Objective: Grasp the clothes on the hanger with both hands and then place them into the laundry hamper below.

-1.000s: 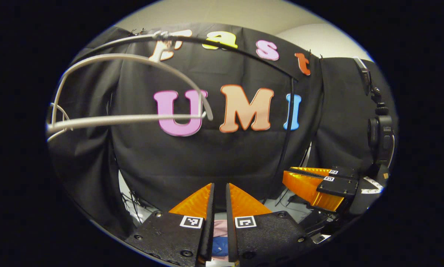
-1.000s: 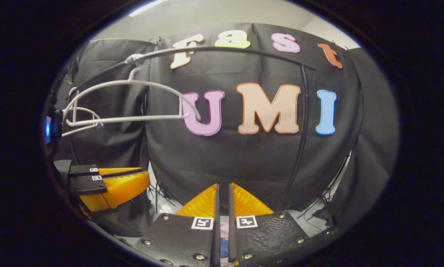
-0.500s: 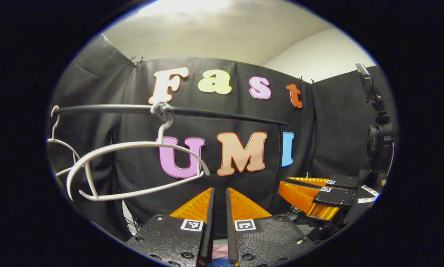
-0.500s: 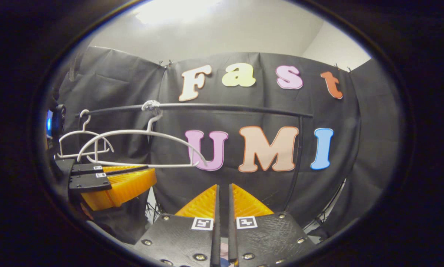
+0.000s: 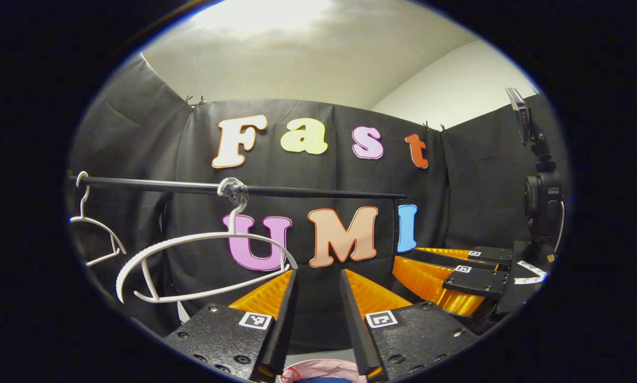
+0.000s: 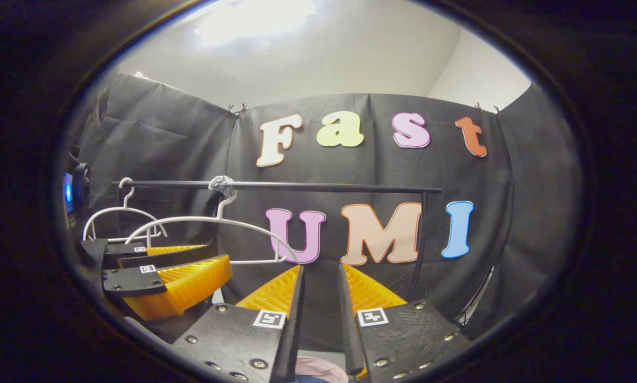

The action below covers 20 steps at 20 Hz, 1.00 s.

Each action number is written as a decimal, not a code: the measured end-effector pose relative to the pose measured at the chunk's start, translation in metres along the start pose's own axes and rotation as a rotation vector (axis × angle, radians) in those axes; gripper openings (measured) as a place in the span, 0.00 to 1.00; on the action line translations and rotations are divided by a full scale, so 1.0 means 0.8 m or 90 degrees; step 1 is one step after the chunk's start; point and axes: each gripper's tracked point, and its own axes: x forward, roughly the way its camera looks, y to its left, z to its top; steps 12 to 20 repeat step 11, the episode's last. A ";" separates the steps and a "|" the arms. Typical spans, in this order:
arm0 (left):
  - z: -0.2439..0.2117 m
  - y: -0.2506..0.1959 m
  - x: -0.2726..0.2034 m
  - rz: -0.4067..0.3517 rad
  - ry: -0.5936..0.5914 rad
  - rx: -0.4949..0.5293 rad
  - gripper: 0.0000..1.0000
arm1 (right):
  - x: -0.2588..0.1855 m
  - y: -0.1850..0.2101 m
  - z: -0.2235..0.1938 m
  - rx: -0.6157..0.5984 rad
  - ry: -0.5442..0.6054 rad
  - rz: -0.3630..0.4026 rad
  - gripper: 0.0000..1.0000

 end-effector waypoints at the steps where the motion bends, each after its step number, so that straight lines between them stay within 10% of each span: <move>1: 0.004 0.000 -0.001 0.000 -0.003 0.000 0.53 | -0.001 -0.002 0.001 0.004 0.001 -0.002 0.39; 8: 0.008 0.006 -0.001 0.007 -0.010 -0.010 0.87 | -0.008 -0.008 0.010 0.001 -0.010 -0.009 0.93; 20: 0.007 0.009 -0.004 0.017 -0.010 -0.008 0.96 | -0.009 -0.009 0.011 0.011 -0.011 -0.012 0.94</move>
